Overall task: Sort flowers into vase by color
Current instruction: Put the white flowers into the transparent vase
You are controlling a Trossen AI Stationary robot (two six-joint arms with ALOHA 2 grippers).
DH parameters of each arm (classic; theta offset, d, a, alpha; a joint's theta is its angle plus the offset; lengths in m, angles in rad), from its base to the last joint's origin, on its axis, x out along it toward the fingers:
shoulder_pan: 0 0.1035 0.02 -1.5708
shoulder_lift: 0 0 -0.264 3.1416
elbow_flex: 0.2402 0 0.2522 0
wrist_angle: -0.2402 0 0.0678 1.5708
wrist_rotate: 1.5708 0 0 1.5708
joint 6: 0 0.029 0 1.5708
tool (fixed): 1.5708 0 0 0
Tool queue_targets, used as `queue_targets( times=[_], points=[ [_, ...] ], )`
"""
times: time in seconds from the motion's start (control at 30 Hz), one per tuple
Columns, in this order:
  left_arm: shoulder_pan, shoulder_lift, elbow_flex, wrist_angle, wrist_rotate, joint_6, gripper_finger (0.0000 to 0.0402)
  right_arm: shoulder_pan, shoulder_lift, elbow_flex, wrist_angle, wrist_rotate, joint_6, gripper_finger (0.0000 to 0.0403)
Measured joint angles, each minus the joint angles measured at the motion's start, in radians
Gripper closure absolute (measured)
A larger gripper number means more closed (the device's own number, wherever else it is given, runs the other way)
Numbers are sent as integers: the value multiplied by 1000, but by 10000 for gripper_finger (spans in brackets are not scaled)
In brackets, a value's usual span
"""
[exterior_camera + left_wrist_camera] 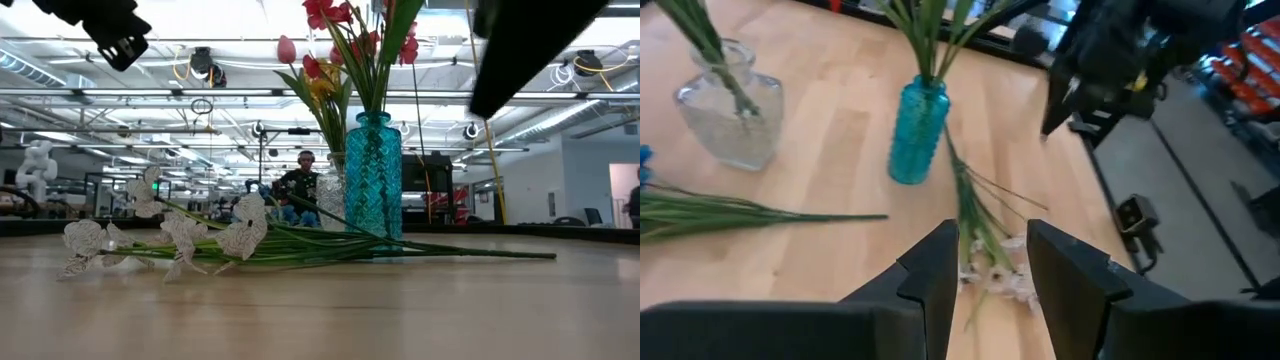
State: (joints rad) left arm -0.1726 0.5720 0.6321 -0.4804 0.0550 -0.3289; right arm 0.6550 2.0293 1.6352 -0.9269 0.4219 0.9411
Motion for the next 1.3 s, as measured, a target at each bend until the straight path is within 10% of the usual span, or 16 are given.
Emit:
queue_targets(
  times=[0.6,0.93,1.3],
  points=[
    [0,4,0,1,45,-5,272,-222,130,172,70,-150,-604,275],
    [0,4,0,-1,54,2,272,-282,130,172,117,-193,-698,176],
    [0,4,0,-2,55,21,272,-274,136,172,128,-184,-700,168]
  ],
)
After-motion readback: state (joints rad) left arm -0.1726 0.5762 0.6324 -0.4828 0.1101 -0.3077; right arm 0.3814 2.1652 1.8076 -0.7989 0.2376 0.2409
